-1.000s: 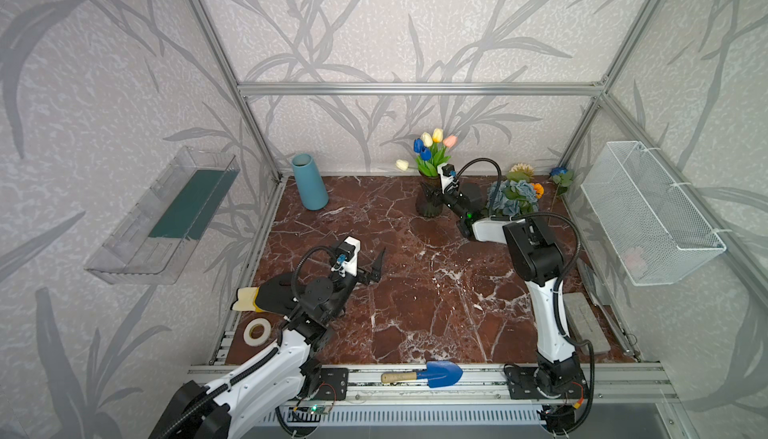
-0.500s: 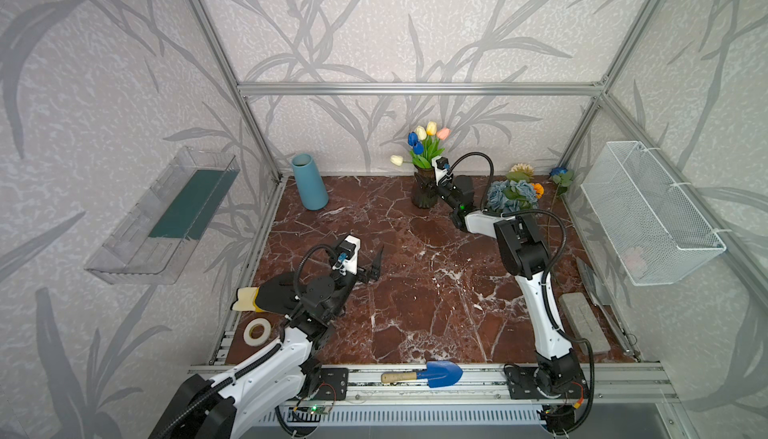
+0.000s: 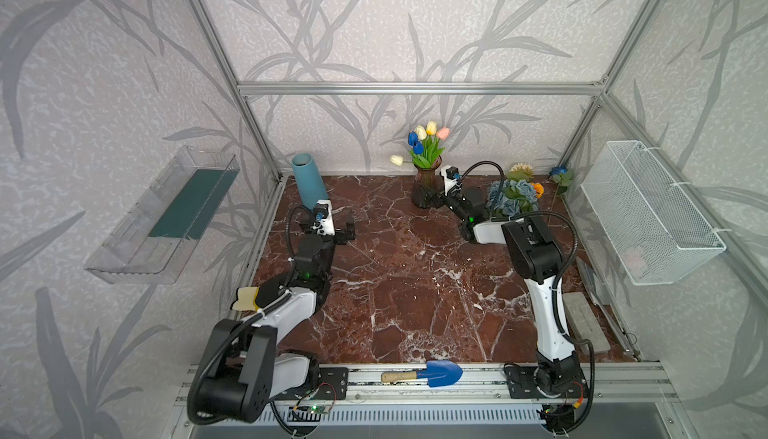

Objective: Arrange flowers in a vase
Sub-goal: Move the vase to the top-center of the table, then move the vase to the center of the table.

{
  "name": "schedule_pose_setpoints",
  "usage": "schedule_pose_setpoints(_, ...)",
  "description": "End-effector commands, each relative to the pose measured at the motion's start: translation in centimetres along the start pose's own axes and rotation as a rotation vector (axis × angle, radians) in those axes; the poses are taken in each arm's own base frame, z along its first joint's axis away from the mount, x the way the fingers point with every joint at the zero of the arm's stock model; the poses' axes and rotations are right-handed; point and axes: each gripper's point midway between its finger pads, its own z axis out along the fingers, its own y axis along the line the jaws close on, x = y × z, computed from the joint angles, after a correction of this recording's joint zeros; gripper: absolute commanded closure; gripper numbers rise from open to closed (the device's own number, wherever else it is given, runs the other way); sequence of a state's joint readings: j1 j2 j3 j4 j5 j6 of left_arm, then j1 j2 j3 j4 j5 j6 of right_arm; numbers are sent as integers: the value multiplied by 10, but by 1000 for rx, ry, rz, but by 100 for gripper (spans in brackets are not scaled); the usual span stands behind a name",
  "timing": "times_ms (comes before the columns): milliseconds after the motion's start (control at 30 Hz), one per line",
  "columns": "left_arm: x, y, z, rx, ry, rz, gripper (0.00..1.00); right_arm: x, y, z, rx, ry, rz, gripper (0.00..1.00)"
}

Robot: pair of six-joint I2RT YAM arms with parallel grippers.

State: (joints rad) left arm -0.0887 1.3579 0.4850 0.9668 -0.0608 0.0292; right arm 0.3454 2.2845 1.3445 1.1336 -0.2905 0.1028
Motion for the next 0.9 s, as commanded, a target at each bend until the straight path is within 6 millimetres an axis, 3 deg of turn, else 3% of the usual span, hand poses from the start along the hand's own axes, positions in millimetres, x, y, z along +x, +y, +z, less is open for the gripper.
schedule_pose_setpoints(0, -7, 35, 31, -84, -67, -43, 0, -73, 7, -19, -8, -198, 9, 1)
schedule_pose_setpoints(133, 2, 69, 75, -142, -66, -39, 0, -83, 13, -45, -6, -239, 77, 1)
schedule_pose_setpoints(500, 11, 118, 165, -210, -45, 9, 1, -114, 92, -112, -124, -218, 104, 1)
schedule_pose_setpoints(667, 24, 129, 201, -215, -11, 34, 1, -146, 122, -148, -201, -261, 121, 1)
schedule_pose_setpoints(867, 47, 137, 227, -202, 18, 18, 0, -178, 134, -185, -236, -320, 141, 1)
